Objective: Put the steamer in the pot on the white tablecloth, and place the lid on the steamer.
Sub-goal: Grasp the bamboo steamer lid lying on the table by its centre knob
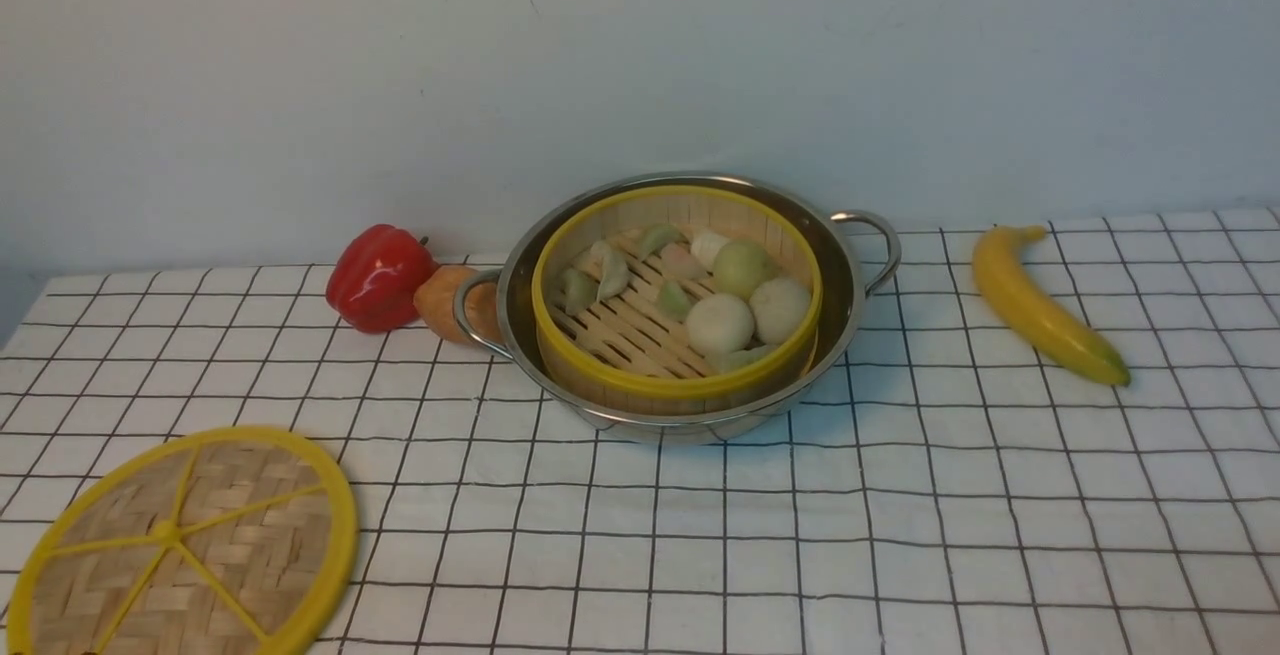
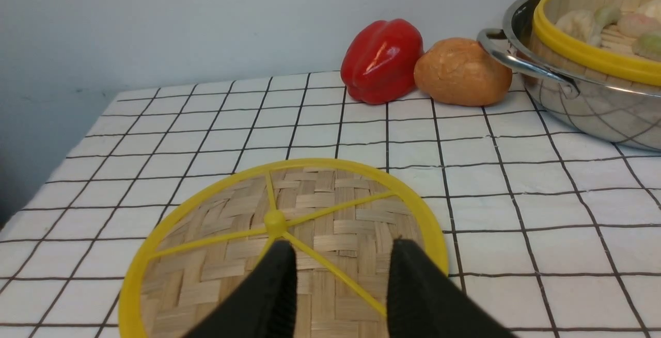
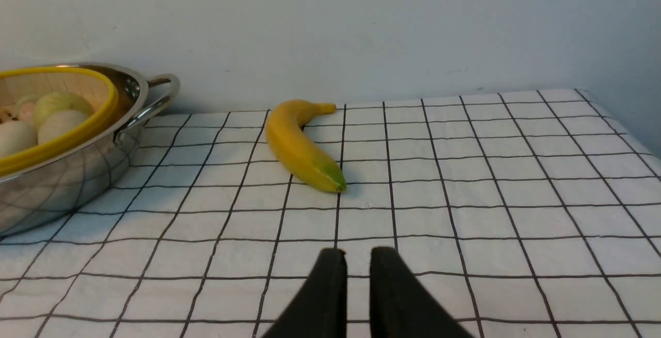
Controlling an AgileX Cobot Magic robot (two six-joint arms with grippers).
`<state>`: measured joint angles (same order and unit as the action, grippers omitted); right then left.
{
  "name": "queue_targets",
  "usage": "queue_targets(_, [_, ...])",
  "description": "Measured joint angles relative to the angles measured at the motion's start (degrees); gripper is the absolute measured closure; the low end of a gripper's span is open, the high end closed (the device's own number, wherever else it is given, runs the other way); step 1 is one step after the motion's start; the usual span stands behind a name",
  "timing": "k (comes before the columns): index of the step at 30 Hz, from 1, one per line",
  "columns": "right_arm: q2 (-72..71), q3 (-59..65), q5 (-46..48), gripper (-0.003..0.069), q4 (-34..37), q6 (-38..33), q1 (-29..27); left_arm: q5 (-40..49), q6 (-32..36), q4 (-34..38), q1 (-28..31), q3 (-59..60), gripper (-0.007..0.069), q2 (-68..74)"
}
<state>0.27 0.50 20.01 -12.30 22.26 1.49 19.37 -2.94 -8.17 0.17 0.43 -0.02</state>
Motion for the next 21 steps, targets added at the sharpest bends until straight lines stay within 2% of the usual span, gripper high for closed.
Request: queue_targets(21, [0.0,0.0,0.1,0.0508,0.1,0.0,0.7,0.0,0.0,-0.1,0.0,0.0,0.0382,0.0])
